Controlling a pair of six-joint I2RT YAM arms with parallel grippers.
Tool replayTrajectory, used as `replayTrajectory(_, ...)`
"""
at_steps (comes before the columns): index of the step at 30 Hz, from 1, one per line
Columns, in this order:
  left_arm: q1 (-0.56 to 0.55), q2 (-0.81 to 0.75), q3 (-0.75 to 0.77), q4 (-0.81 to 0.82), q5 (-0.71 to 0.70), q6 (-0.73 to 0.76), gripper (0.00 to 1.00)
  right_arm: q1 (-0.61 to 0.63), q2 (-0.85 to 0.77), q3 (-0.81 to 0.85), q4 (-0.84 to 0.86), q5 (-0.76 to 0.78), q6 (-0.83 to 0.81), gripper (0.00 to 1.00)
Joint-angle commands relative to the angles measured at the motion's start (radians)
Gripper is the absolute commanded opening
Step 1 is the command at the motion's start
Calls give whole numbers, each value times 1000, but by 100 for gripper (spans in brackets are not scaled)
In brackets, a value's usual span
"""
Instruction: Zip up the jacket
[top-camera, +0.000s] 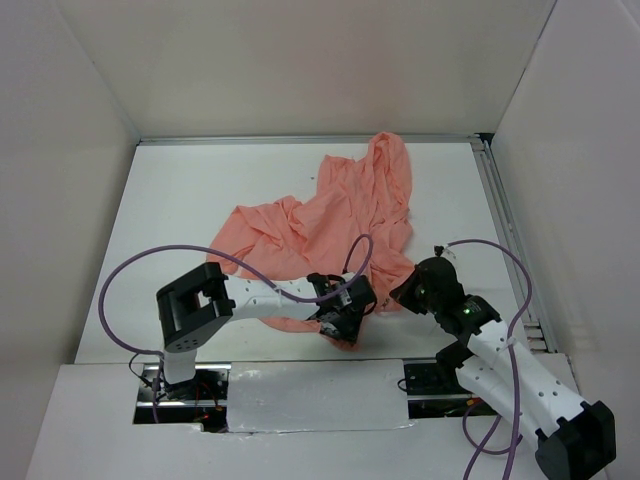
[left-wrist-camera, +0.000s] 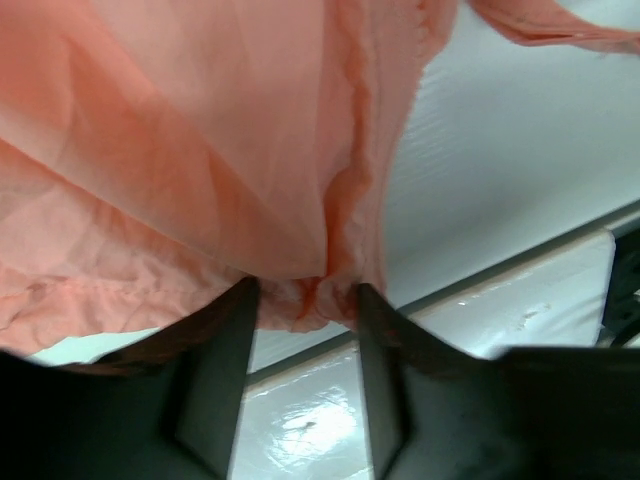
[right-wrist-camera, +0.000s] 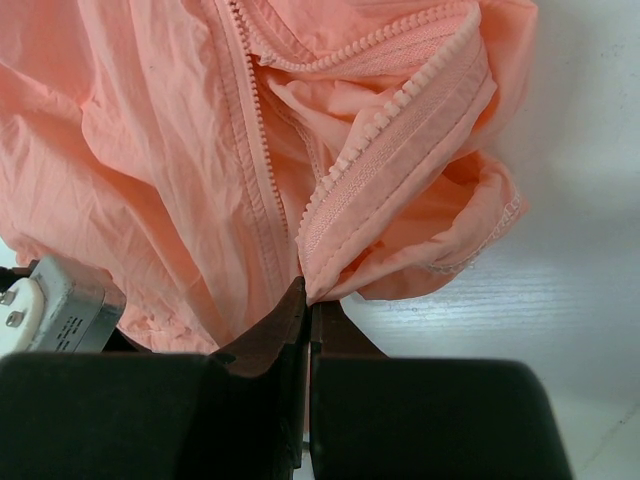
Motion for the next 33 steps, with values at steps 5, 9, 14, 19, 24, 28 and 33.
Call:
replayTrajectory(5, -11, 25, 33, -22, 34, -30, 63, -3, 13, -8, -9, 32, 5, 0)
replayTrajectory(9, -12, 36, 27, -12, 39, -33, 61, -3, 8, -11, -12, 36, 2, 0)
replayTrajectory(14, -18, 99, 71, -67, 8, -55, 48, -2, -6, -16, -24, 55, 8, 0)
replayTrajectory(19, -57, 150, 115, -139, -61, -99, 48, -2, -15, -16, -40, 66, 19, 0)
replayTrajectory(24, -60, 197, 146, -209, -97, -147, 27, -2, -27, -16, -46, 75, 23, 0)
replayTrajectory(28, -58, 229, 166, -234, -113, -165, 19, -3, -36, -16, -54, 82, 28, 0)
replayTrajectory(33, -60, 184, 169, -220, -117, -139, 0, -5, -48, -16, -34, 37, -21, 0)
